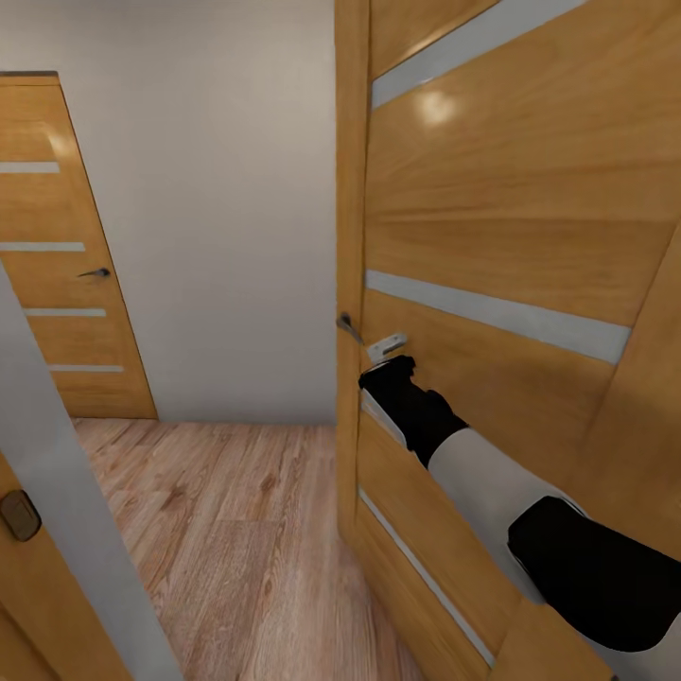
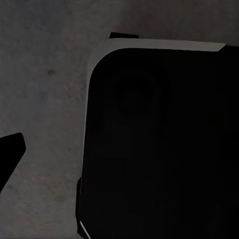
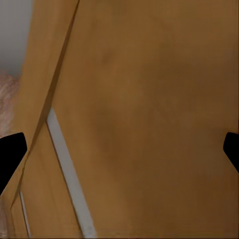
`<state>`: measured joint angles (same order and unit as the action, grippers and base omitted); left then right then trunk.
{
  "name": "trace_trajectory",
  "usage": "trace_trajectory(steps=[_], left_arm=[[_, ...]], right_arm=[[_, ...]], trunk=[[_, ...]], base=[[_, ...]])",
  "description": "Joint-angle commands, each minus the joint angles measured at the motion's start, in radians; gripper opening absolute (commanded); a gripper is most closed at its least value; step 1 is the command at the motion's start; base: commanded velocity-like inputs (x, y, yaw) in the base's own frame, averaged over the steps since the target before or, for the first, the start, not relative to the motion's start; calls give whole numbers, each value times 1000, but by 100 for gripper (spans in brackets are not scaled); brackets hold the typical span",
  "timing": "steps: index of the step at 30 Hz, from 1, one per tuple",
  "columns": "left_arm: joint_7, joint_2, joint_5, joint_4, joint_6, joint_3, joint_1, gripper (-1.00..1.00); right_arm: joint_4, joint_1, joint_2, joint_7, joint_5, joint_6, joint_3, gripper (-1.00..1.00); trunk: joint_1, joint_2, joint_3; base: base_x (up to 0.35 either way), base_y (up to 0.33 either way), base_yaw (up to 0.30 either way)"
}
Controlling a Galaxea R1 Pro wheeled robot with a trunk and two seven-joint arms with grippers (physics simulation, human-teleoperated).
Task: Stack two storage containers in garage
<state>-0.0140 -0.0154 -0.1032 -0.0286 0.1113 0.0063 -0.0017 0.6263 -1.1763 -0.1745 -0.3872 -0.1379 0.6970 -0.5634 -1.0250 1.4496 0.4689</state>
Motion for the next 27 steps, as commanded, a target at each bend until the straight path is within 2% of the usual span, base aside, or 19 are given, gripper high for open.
trace_trajectory(steps=[1,17,23,27], left_arm=[[0,0,-9,-1,2,0,0,100],[0,0,-5,-1,2,-3,0,100],[0,0,-5,-1,2,-3,0,100],[0,0,-6,-1,2,-3,0,100]], right_arm=[[-24,-1,0,-17,4,8,-2,100],[-70,-2,0,-58,4,4,4,100],[-174,-49,0,-59,0,-52,9,100],[-197,-56,0,-59,0,-68,10,100]], trunk=[[0,0,1],[0,0,1],[0,0,1],[0,0,1]], base=[[0,0,0],[0,0,0],[0,0,0],[0,0,0]])
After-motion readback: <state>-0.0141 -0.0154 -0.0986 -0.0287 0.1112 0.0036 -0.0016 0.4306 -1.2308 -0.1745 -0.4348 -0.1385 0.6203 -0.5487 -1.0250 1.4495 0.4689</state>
